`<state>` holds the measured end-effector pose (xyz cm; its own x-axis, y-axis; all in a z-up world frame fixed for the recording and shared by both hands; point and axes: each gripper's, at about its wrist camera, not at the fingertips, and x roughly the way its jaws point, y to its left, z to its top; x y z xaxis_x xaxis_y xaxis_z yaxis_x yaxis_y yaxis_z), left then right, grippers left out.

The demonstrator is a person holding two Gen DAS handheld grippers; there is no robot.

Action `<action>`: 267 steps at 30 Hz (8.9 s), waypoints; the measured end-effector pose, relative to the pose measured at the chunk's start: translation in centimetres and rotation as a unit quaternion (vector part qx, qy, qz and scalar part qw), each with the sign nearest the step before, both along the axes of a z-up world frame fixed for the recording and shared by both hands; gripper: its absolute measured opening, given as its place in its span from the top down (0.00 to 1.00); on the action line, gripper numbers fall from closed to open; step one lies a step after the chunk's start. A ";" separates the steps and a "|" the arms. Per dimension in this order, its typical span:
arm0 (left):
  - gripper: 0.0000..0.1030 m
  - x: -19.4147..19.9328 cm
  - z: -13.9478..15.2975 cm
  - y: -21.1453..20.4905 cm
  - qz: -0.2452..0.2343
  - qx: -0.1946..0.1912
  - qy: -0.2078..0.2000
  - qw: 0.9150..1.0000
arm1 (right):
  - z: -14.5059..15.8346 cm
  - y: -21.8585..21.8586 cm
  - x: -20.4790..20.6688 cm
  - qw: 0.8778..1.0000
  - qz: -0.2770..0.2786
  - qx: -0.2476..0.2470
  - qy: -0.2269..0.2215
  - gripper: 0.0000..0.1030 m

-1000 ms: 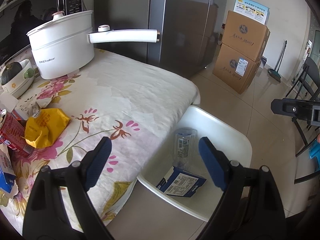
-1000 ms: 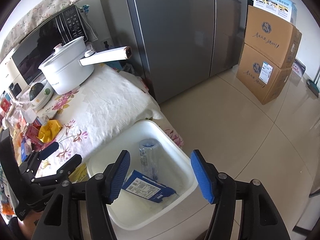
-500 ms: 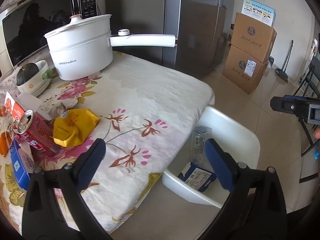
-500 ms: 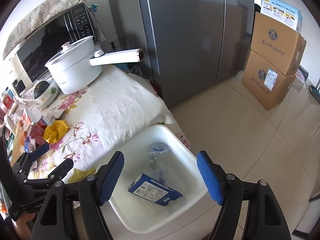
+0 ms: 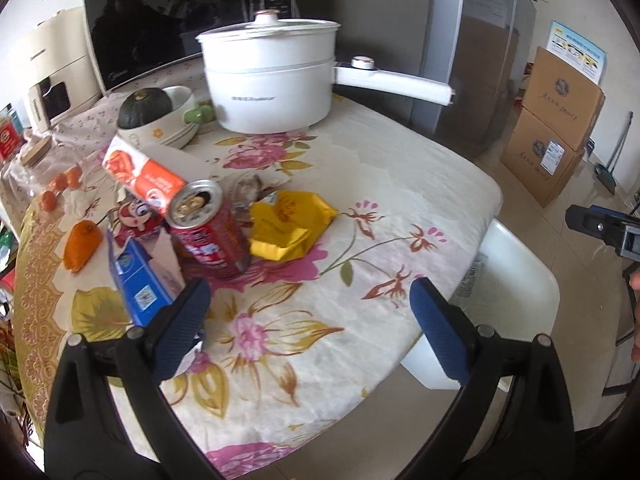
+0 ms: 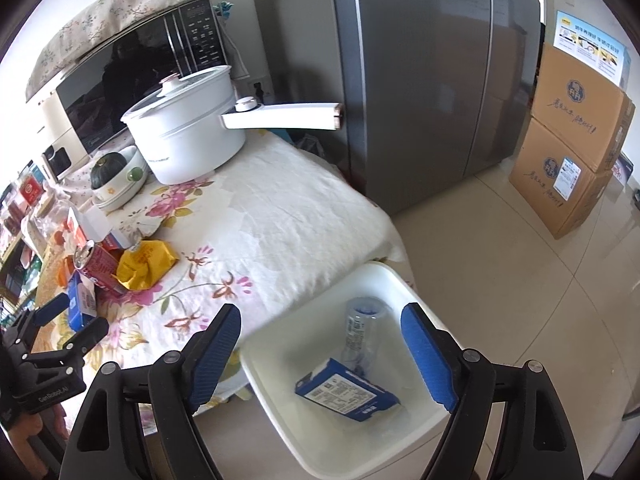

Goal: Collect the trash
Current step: 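Move both tools back over the table toward the remaining items, then grasp the small blue box with the left gripper, then grasp the red drink can with the right gripper while the left gripper holds the box, then carry both items over the white bin and open the left gripper to drop the box, then lower the red can into the white bin and open the right gripper, then move both tools back over the table toward the remaining items, then grasp the orange-and-white snack box with the left gripper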

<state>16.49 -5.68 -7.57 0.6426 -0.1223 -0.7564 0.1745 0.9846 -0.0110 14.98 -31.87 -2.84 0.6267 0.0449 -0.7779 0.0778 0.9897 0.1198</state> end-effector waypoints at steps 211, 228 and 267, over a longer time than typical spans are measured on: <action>0.18 0.1 -5.7 -12.8 -0.152 -0.031 0.102 0.983 | -2.0 -6.4 -2.1 0.997 0.005 -0.068 0.033 0.23; 0.18 0.4 -3.6 -7.0 -0.112 -0.029 0.082 0.990 | -1.7 -4.9 -0.6 0.998 0.004 -0.055 0.032 0.18; 0.33 11.8 -6.8 13.6 0.205 -0.291 0.043 0.934 | -6.4 12.9 9.0 0.991 0.111 -0.035 0.061 0.17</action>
